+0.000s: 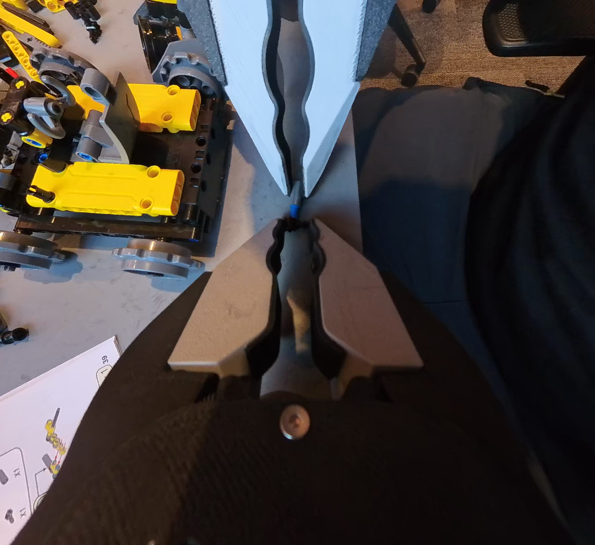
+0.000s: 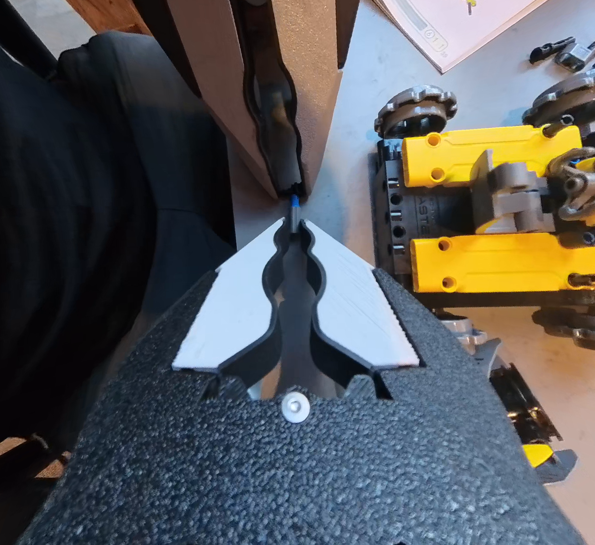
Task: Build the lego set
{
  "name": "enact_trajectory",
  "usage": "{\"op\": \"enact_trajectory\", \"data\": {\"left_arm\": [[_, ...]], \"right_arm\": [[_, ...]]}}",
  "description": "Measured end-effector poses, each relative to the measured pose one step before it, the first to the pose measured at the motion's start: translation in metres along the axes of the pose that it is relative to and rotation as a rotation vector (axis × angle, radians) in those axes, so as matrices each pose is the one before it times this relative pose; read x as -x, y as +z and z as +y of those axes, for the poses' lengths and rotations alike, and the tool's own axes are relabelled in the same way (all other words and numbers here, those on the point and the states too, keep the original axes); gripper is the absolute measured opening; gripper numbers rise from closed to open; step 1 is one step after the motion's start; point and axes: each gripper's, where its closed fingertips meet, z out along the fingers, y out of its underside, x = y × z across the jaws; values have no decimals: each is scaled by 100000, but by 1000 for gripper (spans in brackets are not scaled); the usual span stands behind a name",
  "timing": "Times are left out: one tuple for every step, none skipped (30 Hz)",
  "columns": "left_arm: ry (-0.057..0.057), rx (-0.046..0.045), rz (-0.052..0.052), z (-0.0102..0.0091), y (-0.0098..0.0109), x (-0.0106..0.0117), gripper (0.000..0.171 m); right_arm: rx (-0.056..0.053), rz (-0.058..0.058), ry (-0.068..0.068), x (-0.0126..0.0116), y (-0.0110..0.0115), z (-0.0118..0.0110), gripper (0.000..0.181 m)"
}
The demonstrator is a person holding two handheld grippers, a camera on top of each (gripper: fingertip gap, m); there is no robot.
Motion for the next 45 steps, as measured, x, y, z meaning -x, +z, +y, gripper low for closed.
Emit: {"op": "enact_trajectory", "data": {"left_arm": [[84,-5,-49,-7,-8,-1,14],[44,0,-23,5,-6,0,14],[70,-5,-51,0,-1,-2,14],[42,9,-49,-1,-13,4,14],[-5,1,-6,3,-17,3,14],[133,-33,-20,6,-10,0,14],[82,-16,-34,-3,-13,-9,14],[119,-12,-76,-5,3,-3,14],[83,40,13,11,-9,-2,14],[47,40,55,7,-5,-18,14],[180,56,-80,7,10,-6,14],[130,-66,-64,-10,-10,-2,14],[-73,15,133,13,3,-2,14],[-146,-2,209,-7,9,-5,14],[-96,-11,176,2,-2,-9,14],[198,5,83,-3,2,-20,14],[234,-1,347,6,-8,-52,14],[27,-23,590,6,-7,-65,14],[2,-5,904,14,-29,-87,14],[-185,25,811,24,-21,-59,14],[-124,-7,506,10,-10,-28,14],[428,-17,332,8,-10,-29,14],[625,-51,680,20,-10,-48,14],[341,-44,1011,19,-23,-43,14],[43,-34,856,10,-13,-30,14],[424,-35,834,21,-10,-57,14],[371,-60,1039,5,-11,-97,14],[33,-1,1065,10,3,-97,14],[192,-23,471,-1,-16,-52,14],[437,17,85,9,-8,-30,14],[190,18,-103,9,-7,-7,14],[133,-1,-104,1,-1,-4,14],[20,0,-78,-5,5,5,14],[180,9,-224,7,-7,9,14],[129,31,-233,10,-8,7,14],[-119,24,-122,3,-1,23,14],[-140,21,-292,12,-11,46,14],[25,-49,-589,-21,18,62,14],[566,-43,-620,-10,21,19,14],[235,105,-554,28,-38,39,14],[-12,-42,-41,-1,-3,-2,14],[201,-4,-258,-9,8,7,14],[82,-17,-170,1,12,8,14],[182,2,-269,6,-7,15,14],[-80,53,-200,5,-15,30,14]], "right_arm": [[684,176,-161,0,-5,-9,5],[573,-61,312,3,-10,-5,5],[340,-139,381,-1,-19,-12,5],[444,56,74,-3,-11,23,5],[782,841,-277,-98,-9,91,5],[231,321,23,-23,-1,17,5],[125,-498,425,84,15,1,5],[1,74,107,25,29,-31,5],[2,480,-41,-28,41,-58,5],[-84,553,-50,-52,37,-78,5],[-46,361,39,-56,51,-50,5],[-158,-127,264,-11,-13,-32,5],[-288,-4,-226,17,-35,-31,5],[-326,440,-832,1,-17,3,5],[-446,588,-850,1,-12,-9,5],[-805,384,-811,32,-8,-21,5],[-1088,191,-938,51,-10,-24,5],[-952,-63,-753,62,29,9,5],[-902,-187,-1097,68,66,14,5],[-793,116,-1495,28,54,4,5],[-269,29,-1222,3,15,0,5],[129,137,-1596,8,11,-14,5],[248,-30,-1950,34,14,-11,5],[-201,172,-3049,18,10,-26,5],[-762,-10,-2781,-2,-6,-7,5],[-1242,-574,-2134,28,8,-10,5],[-1395,-441,-2211,46,5,-25,5],[-834,-437,-1429,42,27,-35,5],[-188,-281,-1349,28,20,-41,5],[165,-106,-756,-2,30,-37,5],[271,-243,183,5,22,-12,5],[237,-80,946,13,1,7,5],[199,-5,2031,-1,5,-7,5],[-94,252,2672,8,15,-12,5],[-222,417,3392,10,19,-14,5],[-59,854,2565,-3,4,-7,5],[174,1183,1657,-25,12,-14,5],[204,922,1816,0,96,-82,5],[32,1139,1020,3,184,-167,5],[779,941,-388,-35,75,-79,5],[750,367,-1422,-15,-9,0,4],[-64,21,-514,-16,-12,22,5],[-228,-512,1079,1,-5,8,5],[263,-269,579,-24,6,-31,5],[887,405,-623,-31,24,-24,4]]}}
